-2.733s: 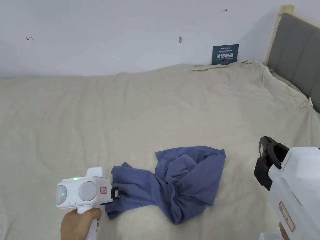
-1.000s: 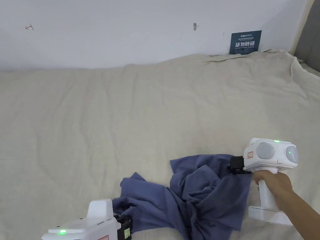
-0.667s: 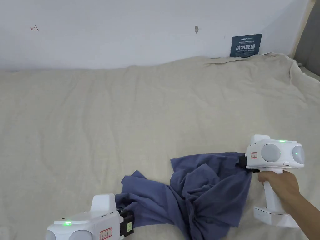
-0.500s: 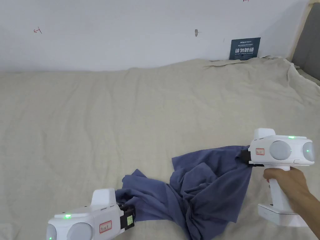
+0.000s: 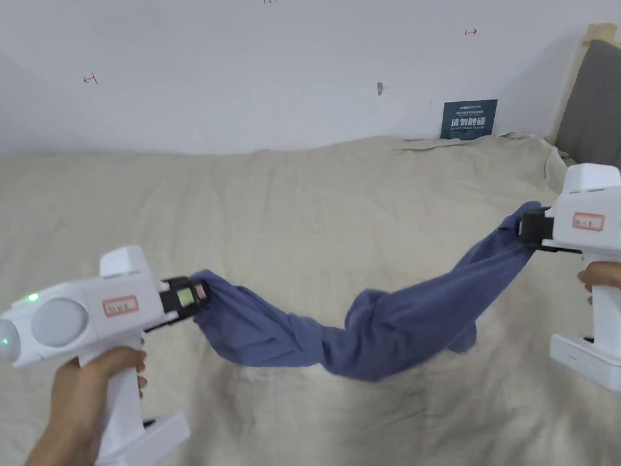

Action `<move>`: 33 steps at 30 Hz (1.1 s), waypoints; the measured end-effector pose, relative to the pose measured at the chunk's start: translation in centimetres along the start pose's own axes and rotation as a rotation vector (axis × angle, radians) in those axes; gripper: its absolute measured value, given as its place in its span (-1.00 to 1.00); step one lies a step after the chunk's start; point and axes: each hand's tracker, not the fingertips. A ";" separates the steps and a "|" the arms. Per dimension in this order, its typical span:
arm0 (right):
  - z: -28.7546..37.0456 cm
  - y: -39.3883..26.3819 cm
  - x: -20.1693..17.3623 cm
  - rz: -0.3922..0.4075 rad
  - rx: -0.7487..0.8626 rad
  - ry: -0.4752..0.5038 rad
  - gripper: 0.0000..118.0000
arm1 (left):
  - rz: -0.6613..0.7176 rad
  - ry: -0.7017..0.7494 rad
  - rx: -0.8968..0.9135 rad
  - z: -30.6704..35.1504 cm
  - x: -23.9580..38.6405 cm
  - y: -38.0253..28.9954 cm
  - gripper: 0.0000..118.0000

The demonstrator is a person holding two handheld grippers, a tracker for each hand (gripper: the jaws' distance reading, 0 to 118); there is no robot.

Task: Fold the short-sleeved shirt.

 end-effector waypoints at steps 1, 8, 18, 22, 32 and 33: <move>0.4 0.7 0.4 -0.002 0.011 -0.010 -0.96 | 0.005 0.016 0.023 0.5 -0.1 1.4 -0.90; 1.3 5.5 1.9 -0.030 0.078 -0.046 -0.96 | 0.002 0.090 0.119 2.1 -0.3 9.8 -0.90; -0.9 11.9 0.8 -0.054 0.139 -0.034 -0.96 | 0.033 0.094 0.180 0.8 1.2 18.3 -0.90; -0.8 14.0 -0.5 -0.044 0.159 -0.042 -0.96 | -0.013 0.119 0.212 0.4 2.2 21.0 -0.91; -0.3 16.0 -2.1 -0.023 0.220 -0.062 -0.96 | -0.073 0.130 0.249 -0.7 3.6 23.6 -0.91; -0.5 15.6 -2.2 -0.016 0.218 -0.065 -0.96 | -0.082 0.140 0.242 -1.2 3.5 23.2 -0.91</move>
